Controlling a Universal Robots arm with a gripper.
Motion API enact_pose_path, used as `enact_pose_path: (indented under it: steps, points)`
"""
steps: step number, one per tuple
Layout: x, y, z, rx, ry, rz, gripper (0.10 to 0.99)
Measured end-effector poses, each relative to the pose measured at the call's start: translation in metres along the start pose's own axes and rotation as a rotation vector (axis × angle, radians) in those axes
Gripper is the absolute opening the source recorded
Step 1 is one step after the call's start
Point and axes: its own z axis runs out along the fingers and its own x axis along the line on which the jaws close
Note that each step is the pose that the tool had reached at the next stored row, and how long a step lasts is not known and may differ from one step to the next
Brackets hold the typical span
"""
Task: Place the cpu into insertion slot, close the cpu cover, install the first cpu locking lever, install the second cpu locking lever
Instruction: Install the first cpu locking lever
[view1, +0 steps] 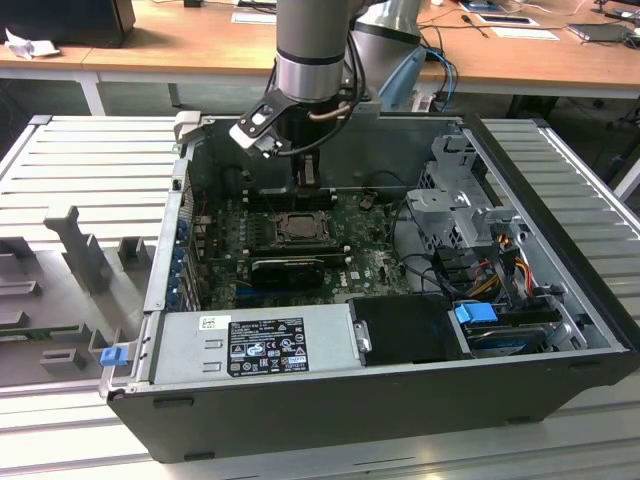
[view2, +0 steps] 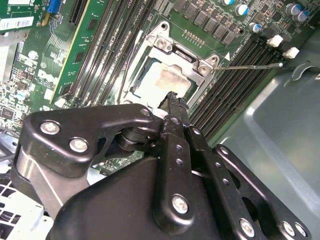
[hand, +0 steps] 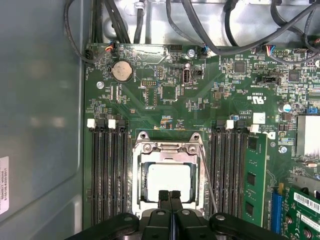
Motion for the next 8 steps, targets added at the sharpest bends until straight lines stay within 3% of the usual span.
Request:
enact_pose_path:
  steps: [8]
  points:
    - [0.0,0.0,-0.0081,0.0,0.0,0.0,0.106]
